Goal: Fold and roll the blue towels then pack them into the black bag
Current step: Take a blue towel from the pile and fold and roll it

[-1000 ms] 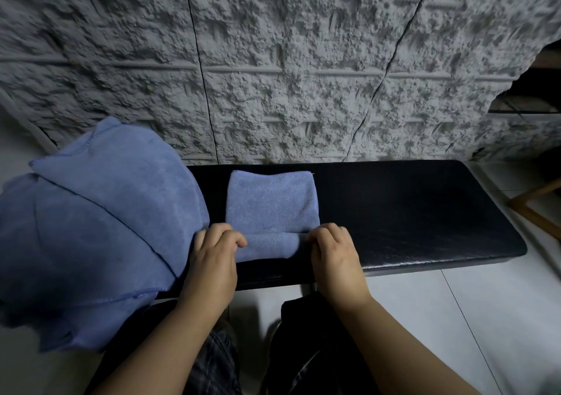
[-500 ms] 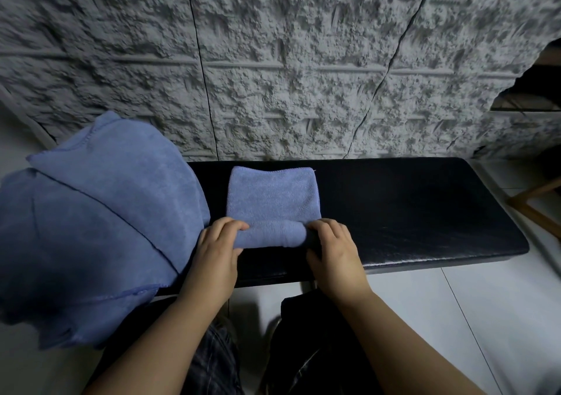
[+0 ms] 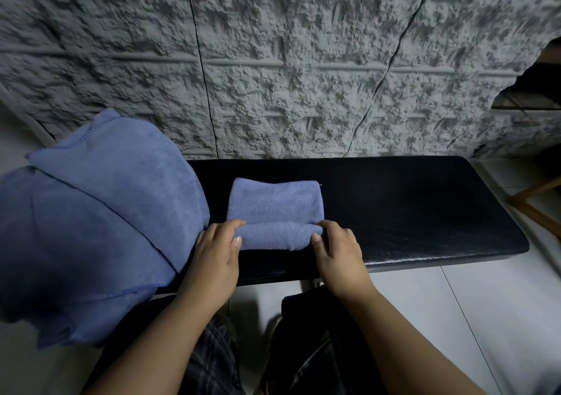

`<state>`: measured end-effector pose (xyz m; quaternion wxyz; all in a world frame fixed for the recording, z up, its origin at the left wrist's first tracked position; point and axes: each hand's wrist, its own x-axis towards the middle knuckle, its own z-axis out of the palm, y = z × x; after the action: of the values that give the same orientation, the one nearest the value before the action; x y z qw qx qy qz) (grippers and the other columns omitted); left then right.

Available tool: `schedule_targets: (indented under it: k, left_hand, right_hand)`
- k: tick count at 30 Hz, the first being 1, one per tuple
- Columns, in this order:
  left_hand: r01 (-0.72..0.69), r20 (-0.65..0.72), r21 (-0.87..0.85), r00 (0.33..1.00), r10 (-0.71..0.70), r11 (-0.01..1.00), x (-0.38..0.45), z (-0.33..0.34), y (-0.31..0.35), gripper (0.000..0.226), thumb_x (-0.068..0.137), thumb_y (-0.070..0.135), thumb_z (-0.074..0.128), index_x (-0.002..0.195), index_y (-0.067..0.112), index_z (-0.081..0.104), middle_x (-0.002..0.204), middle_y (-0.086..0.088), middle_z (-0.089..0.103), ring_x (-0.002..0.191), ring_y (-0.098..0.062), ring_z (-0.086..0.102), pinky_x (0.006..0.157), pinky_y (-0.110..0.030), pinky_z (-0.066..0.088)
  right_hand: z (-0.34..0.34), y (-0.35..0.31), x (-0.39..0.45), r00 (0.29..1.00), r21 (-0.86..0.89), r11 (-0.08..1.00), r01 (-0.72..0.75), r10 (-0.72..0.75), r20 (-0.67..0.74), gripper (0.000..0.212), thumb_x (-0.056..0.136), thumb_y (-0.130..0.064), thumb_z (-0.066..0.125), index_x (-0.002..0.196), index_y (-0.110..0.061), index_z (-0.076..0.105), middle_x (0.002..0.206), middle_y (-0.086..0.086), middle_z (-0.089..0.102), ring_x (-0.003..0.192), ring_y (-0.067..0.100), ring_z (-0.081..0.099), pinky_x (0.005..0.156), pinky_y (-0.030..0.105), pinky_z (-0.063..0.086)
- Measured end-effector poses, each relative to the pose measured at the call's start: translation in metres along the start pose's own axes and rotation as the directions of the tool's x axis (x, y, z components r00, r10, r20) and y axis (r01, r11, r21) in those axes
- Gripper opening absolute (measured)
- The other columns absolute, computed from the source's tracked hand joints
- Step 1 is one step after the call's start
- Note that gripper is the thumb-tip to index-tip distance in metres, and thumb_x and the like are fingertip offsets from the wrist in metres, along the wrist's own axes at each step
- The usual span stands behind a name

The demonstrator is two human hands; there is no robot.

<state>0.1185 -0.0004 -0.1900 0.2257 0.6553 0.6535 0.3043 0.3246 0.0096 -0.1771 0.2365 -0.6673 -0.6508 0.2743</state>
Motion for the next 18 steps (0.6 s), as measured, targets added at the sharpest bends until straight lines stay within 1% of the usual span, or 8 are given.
schedule_targets:
  k: [2, 5, 7, 10, 12, 14, 16, 18]
  left_hand:
    - [0.022, 0.012, 0.001, 1.0, -0.022, 1.0, -0.001, 0.001, 0.001, 0.032, 0.098, 0.018, 0.038, 0.128, 0.021, 0.048, 0.108, 0.011, 0.039, 0.104, -0.006, 0.033, 0.089, -0.018, 0.022]
    - [0.033, 0.026, 0.023, 0.999, -0.034, 0.999, -0.002, 0.003, 0.001, 0.03, 0.097, 0.019, 0.037, 0.125, 0.018, 0.048, 0.106, 0.009, 0.041, 0.101, -0.007, 0.032, 0.088, -0.02, 0.022]
    - [0.045, 0.025, 0.034, 0.999, -0.046, 0.998, -0.003, 0.003, 0.0, 0.029, 0.097, 0.02, 0.036, 0.123, 0.017, 0.048, 0.109, 0.005, 0.045, 0.099, -0.006, 0.031, 0.087, -0.02, 0.023]
    - [0.053, 0.022, 0.049, 0.998, -0.054, 0.997, -0.003, 0.004, 0.002, 0.029, 0.097, 0.019, 0.035, 0.121, 0.014, 0.049, 0.111, 0.001, 0.048, 0.098, -0.007, 0.031, 0.086, -0.02, 0.023]
    - [0.047, 0.022, 0.068, 0.999, -0.048, 0.997, -0.003, 0.005, 0.001, 0.032, 0.097, 0.024, 0.031, 0.12, 0.013, 0.051, 0.111, -0.002, 0.051, 0.097, -0.009, 0.032, 0.086, -0.021, 0.024]
    - [0.041, 0.011, 0.088, 0.999, -0.042, 0.995, -0.002, 0.005, 0.0, 0.044, 0.092, 0.034, 0.026, 0.118, 0.012, 0.053, 0.108, -0.004, 0.053, 0.096, -0.013, 0.036, 0.085, -0.023, 0.026]
    - [0.052, -0.007, 0.096, 0.999, -0.051, 0.994, -0.001, 0.006, 0.0, 0.058, 0.083, 0.044, 0.02, 0.113, 0.01, 0.057, 0.104, -0.006, 0.053, 0.097, -0.019, 0.043, 0.085, -0.025, 0.03]
    - [0.064, -0.029, 0.087, 0.998, -0.062, 0.994, 0.0, 0.007, -0.002, 0.06, 0.081, 0.045, 0.022, 0.108, 0.009, 0.061, 0.104, -0.006, 0.05, 0.098, -0.022, 0.047, 0.086, -0.028, 0.036]
  right_hand:
    - [0.002, 0.0, 0.001, 1.0, 0.001, 1.0, -0.021, 0.021, 0.008, 0.024, 0.099, -0.027, 0.041, 0.119, -0.018, 0.051, 0.094, -0.022, 0.046, 0.101, 0.012, 0.038, 0.095, 0.034, 0.035]
    - [0.004, 0.001, 0.002, 0.999, -0.016, 0.999, -0.039, 0.039, 0.016, 0.022, 0.099, -0.028, 0.039, 0.112, -0.016, 0.052, 0.107, -0.007, 0.055, 0.102, 0.014, 0.038, 0.094, 0.035, 0.035]
    - [0.005, 0.003, 0.002, 0.999, -0.027, 0.999, -0.042, 0.043, 0.018, 0.019, 0.098, -0.027, 0.038, 0.105, -0.016, 0.053, 0.105, -0.005, 0.055, 0.1, 0.014, 0.038, 0.092, 0.035, 0.035]
    - [0.004, 0.002, 0.002, 0.998, -0.044, 0.998, -0.05, 0.051, 0.025, 0.014, 0.098, -0.026, 0.036, 0.094, -0.019, 0.048, 0.097, -0.007, 0.051, 0.096, 0.014, 0.037, 0.089, 0.034, 0.034]
    - [0.003, 0.001, 0.002, 0.998, -0.061, 0.996, -0.063, 0.064, 0.028, 0.014, 0.099, -0.025, 0.035, 0.091, -0.021, 0.046, 0.094, -0.008, 0.049, 0.095, 0.014, 0.036, 0.086, 0.031, 0.031]
    - [0.005, 0.001, 0.004, 0.998, -0.102, 0.993, -0.062, 0.063, 0.01, 0.016, 0.099, -0.026, 0.033, 0.092, -0.02, 0.047, 0.097, -0.007, 0.05, 0.095, 0.013, 0.034, 0.083, 0.029, 0.027]
    - [0.008, 0.004, 0.005, 0.999, -0.174, 0.984, -0.049, 0.045, -0.026, 0.024, 0.099, -0.029, 0.03, 0.098, -0.017, 0.05, 0.103, -0.004, 0.051, 0.094, 0.012, 0.031, 0.081, 0.027, 0.024]
    - [0.013, 0.007, 0.006, 0.997, -0.229, 0.973, -0.041, 0.025, -0.072, 0.033, 0.097, -0.033, 0.027, 0.107, -0.016, 0.054, 0.108, -0.002, 0.049, 0.096, 0.013, 0.031, 0.082, 0.027, 0.023]
